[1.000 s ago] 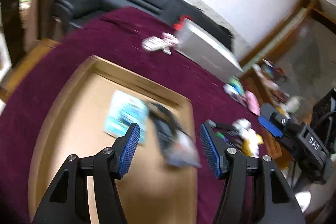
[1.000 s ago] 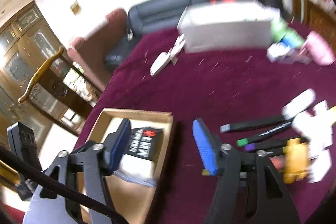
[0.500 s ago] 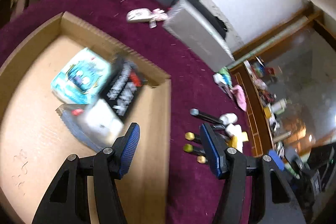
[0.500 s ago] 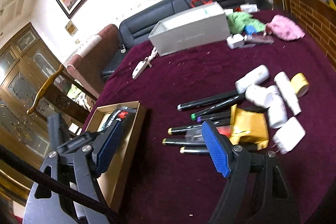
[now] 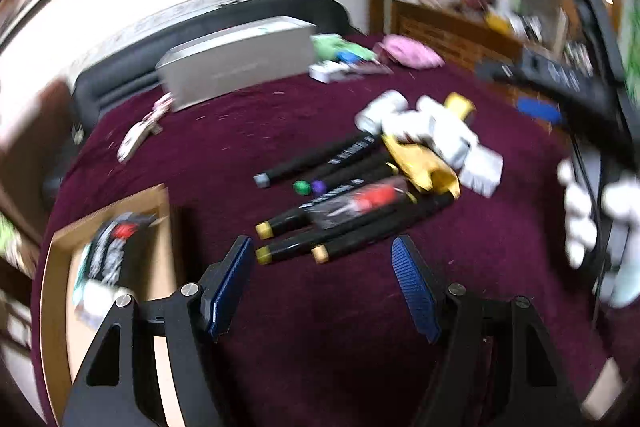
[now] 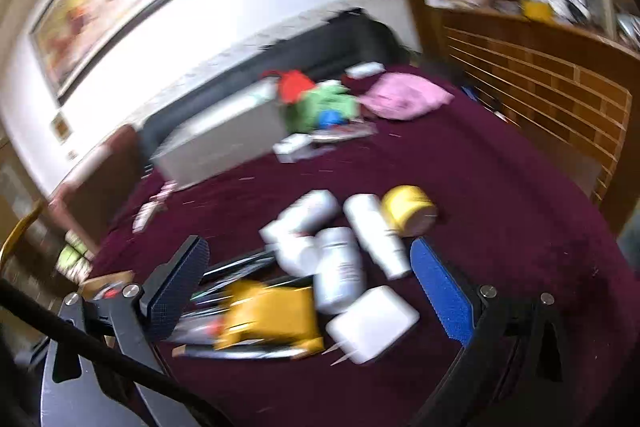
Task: Organize objects
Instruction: 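Open both tools over the box and move back toward the markers, then grasp a black marker with the left tool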
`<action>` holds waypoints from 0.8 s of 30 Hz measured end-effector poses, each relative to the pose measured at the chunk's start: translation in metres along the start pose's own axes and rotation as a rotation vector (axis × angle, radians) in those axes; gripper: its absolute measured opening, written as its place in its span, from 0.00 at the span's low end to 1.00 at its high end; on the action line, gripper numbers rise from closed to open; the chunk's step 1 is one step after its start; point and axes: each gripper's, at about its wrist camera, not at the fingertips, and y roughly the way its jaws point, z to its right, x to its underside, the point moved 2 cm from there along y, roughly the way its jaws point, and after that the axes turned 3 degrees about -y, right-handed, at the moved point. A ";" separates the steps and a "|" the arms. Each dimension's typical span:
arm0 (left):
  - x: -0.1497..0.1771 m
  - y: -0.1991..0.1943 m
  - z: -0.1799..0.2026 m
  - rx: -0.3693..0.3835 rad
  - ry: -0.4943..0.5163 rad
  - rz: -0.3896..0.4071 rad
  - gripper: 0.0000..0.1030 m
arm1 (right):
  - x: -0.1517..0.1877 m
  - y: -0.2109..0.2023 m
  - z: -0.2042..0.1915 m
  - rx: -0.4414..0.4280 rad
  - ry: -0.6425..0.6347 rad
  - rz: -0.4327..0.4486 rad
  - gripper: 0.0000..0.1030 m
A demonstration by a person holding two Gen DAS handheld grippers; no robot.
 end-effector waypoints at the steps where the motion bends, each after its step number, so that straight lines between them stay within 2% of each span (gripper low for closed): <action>1: 0.001 0.003 0.010 -0.013 0.045 -0.002 0.63 | 0.000 0.005 0.011 -0.002 0.031 -0.008 0.99; 3: -0.003 0.023 0.027 -0.061 0.147 -0.013 0.63 | 0.000 0.011 0.031 -0.027 0.098 -0.027 0.99; 6: -0.007 0.048 0.038 -0.098 0.223 -0.034 0.63 | 0.001 0.017 0.044 -0.055 0.138 -0.065 0.99; 8: -0.003 0.069 0.042 -0.050 0.206 -0.136 0.63 | 0.000 0.016 0.046 -0.069 0.145 -0.075 0.99; 9: -0.004 0.067 0.042 -0.032 0.182 -0.119 0.63 | 0.000 0.015 0.045 -0.077 0.143 -0.075 0.99; 10: -0.002 0.068 0.042 0.040 0.154 -0.164 0.63 | 0.001 0.013 0.043 -0.082 0.137 -0.073 0.99; 11: 0.001 0.067 0.041 0.150 0.101 -0.225 0.62 | 0.002 0.011 0.041 -0.087 0.130 -0.070 0.99; 12: 0.003 0.066 0.042 0.205 0.080 -0.257 0.64 | 0.003 0.009 0.039 -0.092 0.125 -0.069 0.99; 14: 0.012 0.053 0.050 0.278 0.095 -0.275 0.64 | 0.005 0.009 0.038 -0.100 0.121 -0.071 0.99; 16: 0.019 0.042 0.054 0.314 0.088 -0.288 0.64 | 0.007 0.010 0.037 -0.106 0.123 -0.078 0.99; 18: 0.019 0.031 0.051 0.302 0.076 -0.259 0.64 | 0.008 0.011 0.039 -0.106 0.134 -0.085 0.99; 22: 0.013 0.034 0.042 0.232 0.017 -0.230 0.64 | 0.008 0.016 0.040 -0.101 0.139 -0.097 0.99; 23: 0.015 0.038 0.038 0.224 -0.008 -0.239 0.57 | 0.009 0.016 0.039 -0.101 0.138 -0.099 0.99; 24: 0.016 0.040 0.035 0.243 -0.037 -0.243 0.47 | 0.009 0.017 0.039 -0.100 0.136 -0.101 0.99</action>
